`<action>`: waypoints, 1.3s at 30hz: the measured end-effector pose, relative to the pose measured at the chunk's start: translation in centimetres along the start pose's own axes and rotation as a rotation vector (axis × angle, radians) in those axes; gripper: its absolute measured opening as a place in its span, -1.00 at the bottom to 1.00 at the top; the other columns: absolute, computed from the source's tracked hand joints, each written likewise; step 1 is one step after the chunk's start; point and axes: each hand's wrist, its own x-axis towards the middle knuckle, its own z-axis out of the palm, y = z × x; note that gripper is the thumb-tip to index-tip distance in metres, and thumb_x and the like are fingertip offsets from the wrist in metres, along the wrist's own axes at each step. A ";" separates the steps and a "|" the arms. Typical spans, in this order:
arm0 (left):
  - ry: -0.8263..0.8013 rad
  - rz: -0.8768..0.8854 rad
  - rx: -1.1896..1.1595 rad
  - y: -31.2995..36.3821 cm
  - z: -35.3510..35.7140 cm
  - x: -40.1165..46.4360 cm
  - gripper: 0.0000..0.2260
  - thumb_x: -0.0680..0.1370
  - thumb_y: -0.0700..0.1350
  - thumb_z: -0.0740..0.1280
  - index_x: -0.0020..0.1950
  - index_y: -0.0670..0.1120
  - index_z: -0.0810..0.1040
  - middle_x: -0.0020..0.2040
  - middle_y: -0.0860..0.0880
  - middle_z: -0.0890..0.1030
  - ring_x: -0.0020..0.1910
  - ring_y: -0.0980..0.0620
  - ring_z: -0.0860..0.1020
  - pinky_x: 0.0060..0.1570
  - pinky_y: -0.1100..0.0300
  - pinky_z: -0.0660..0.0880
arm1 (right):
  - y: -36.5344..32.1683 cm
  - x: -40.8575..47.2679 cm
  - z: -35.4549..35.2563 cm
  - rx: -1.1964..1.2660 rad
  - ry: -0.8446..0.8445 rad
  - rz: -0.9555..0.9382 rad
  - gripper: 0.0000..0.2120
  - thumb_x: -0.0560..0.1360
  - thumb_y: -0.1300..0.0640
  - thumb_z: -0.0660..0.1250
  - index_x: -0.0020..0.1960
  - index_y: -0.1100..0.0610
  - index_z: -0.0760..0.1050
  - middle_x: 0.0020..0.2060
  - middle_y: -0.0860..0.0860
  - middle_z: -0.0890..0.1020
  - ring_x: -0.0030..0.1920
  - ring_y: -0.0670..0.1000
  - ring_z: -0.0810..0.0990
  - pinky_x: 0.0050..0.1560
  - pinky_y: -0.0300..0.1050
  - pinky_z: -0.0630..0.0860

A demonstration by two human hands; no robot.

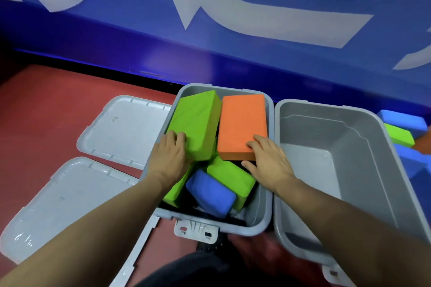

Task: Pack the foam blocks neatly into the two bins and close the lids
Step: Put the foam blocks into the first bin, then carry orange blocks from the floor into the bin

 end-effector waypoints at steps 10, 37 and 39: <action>-0.303 0.015 -0.165 4.7 -2.8 -1.0 -0.42 0.62 0.15 0.29 0.54 -0.10 0.26 0.53 -0.19 0.24 0.42 -0.25 0.36 0.33 -0.18 0.43 | 2.3 -4.2 -3.8 0.071 -0.057 0.044 -0.37 0.60 -0.17 0.26 0.58 0.00 0.18 0.58 -0.02 0.19 0.55 0.03 0.17 0.54 -0.01 0.15; -0.446 0.766 -0.408 54.4 -4.8 -9.5 -0.38 0.62 0.22 0.28 0.58 -0.05 0.28 0.50 -0.06 0.33 0.47 -0.09 0.37 0.48 0.04 0.29 | 39.8 -40.6 -8.0 0.296 -0.031 0.857 -0.24 0.52 -0.24 0.35 0.59 0.03 0.18 0.52 0.11 0.30 0.46 0.18 0.36 0.47 0.07 0.30; -0.499 0.787 -0.402 57.6 -2.9 -11.1 -0.37 0.60 0.23 0.29 0.57 -0.05 0.28 0.50 -0.07 0.33 0.48 -0.09 0.35 0.50 0.03 0.27 | 41.4 -44.0 -6.3 0.347 -0.038 0.949 -0.24 0.51 -0.22 0.37 0.58 0.06 0.20 0.49 0.13 0.34 0.44 0.20 0.39 0.44 0.05 0.33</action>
